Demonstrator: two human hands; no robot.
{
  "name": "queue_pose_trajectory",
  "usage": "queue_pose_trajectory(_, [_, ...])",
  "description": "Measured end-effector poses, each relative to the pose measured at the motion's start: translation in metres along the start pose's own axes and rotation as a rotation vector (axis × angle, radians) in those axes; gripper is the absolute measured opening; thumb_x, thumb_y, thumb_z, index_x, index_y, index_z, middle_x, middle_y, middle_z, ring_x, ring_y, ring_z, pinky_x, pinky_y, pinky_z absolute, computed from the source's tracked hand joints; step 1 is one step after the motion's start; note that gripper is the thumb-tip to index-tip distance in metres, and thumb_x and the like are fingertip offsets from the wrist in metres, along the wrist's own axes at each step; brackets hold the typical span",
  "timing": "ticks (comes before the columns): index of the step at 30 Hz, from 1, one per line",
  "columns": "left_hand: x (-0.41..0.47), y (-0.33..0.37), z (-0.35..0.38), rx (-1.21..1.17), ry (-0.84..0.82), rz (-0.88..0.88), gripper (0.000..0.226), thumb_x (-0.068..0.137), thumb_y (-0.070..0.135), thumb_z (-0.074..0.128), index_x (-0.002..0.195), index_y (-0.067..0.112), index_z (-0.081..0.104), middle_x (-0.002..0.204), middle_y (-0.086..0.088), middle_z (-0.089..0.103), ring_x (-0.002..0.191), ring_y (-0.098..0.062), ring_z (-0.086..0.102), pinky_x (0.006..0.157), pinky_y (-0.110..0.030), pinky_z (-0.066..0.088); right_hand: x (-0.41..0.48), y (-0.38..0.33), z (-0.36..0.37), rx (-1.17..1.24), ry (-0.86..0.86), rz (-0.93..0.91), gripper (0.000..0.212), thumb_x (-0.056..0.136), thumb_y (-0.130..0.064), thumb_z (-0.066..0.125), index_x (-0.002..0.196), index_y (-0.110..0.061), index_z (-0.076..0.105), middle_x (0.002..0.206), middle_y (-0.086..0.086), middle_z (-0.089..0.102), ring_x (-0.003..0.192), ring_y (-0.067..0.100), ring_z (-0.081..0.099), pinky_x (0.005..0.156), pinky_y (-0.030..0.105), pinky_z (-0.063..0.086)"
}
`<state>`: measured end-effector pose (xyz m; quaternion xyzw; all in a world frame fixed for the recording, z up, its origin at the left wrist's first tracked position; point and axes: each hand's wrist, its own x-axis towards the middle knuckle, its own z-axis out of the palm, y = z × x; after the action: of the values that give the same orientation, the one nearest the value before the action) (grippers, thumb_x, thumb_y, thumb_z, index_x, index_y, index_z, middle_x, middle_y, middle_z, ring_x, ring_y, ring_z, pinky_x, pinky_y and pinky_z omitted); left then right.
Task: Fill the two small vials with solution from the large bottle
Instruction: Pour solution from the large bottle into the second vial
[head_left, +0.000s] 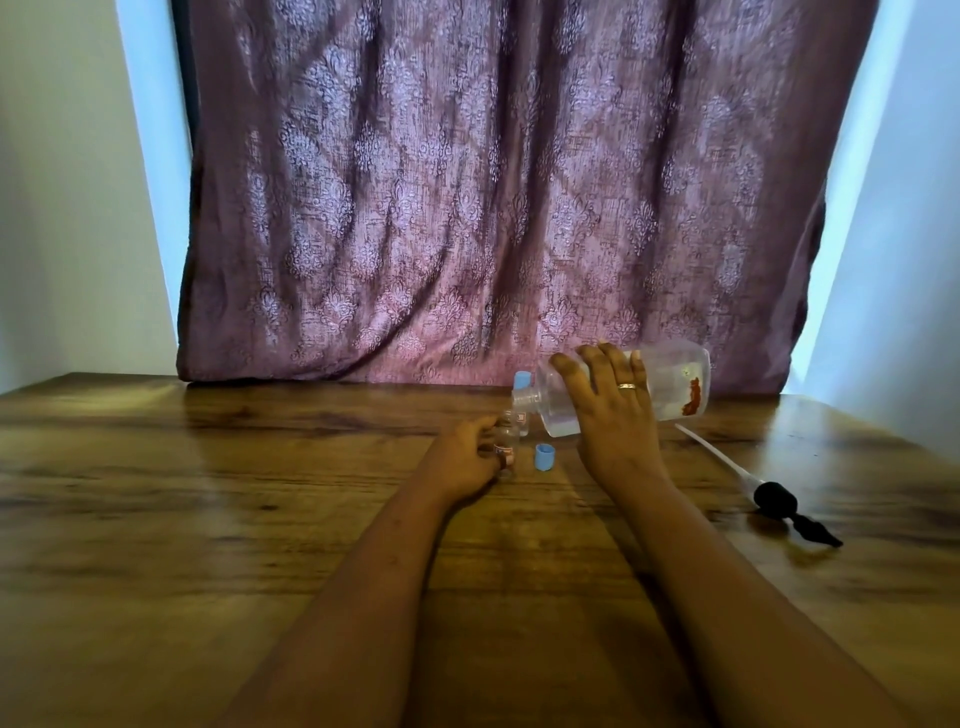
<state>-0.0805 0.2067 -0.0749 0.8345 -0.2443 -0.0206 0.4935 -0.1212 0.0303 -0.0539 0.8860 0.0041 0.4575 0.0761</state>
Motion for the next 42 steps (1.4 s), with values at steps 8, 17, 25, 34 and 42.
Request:
queue_pose_trajectory(8, [0.0017, -0.0021, 0.0001, -0.009, 0.003, 0.001, 0.052, 0.092, 0.012, 0.063, 0.142, 0.019, 0.048, 0.131, -0.006, 0.063, 0.113, -0.026, 0.064, 0.095, -0.045, 0.054, 0.0002, 0.0001, -0.0008, -0.002, -0.006, 0.002, 0.094, 0.050, 0.010, 0.071, 0.132, -0.020, 0.037, 0.133, 0.017, 0.049, 0.130, 0.039, 0.037, 0.110, 0.046, 0.012])
queue_pose_trajectory(17, [0.0042, -0.0040, 0.0010, 0.000, 0.002, -0.006, 0.054, 0.091, 0.011, 0.064, 0.142, 0.020, 0.048, 0.133, -0.006, 0.062, 0.114, -0.025, 0.063, 0.101, -0.052, 0.051, 0.0004, 0.0000, 0.0001, -0.017, -0.022, -0.002, 0.097, 0.050, 0.008, 0.073, 0.133, -0.022, 0.032, 0.134, 0.016, 0.048, 0.130, 0.039, 0.036, 0.110, 0.046, 0.011])
queue_pose_trajectory(25, [0.0047, -0.0046, 0.0009, 0.003, -0.003, -0.007, 0.054, 0.091, 0.013, 0.065, 0.141, 0.021, 0.048, 0.132, -0.005, 0.063, 0.114, -0.029, 0.064, 0.097, -0.051, 0.051, 0.0002, -0.0004, 0.0002, -0.036, -0.019, 0.002, 0.098, 0.048, 0.009, 0.073, 0.133, -0.021, 0.033, 0.133, 0.016, 0.049, 0.130, 0.039, 0.037, 0.110, 0.046, 0.011])
queue_pose_trajectory(34, [0.0028, -0.0018, 0.0007, 0.017, 0.008, 0.004, 0.059, 0.091, 0.014, 0.066, 0.145, 0.017, 0.044, 0.138, -0.006, 0.059, 0.118, -0.026, 0.061, 0.101, -0.050, 0.051, 0.0006, -0.0003, -0.0009, -0.028, -0.020, 0.007, 0.097, 0.049, 0.014, 0.067, 0.133, -0.021, 0.034, 0.134, 0.015, 0.047, 0.131, 0.038, 0.035, 0.111, 0.046, 0.011])
queue_pose_trajectory(42, [0.0029, -0.0027, 0.0013, 0.022, 0.020, 0.004, 0.056, 0.088, 0.016, 0.069, 0.141, 0.019, 0.050, 0.132, -0.003, 0.064, 0.114, -0.022, 0.063, 0.099, -0.051, 0.052, 0.0005, -0.0004, 0.0003, -0.023, -0.013, 0.005, 0.098, 0.046, 0.012, 0.070, 0.131, -0.021, 0.034, 0.132, 0.015, 0.049, 0.129, 0.038, 0.037, 0.110, 0.047, 0.015])
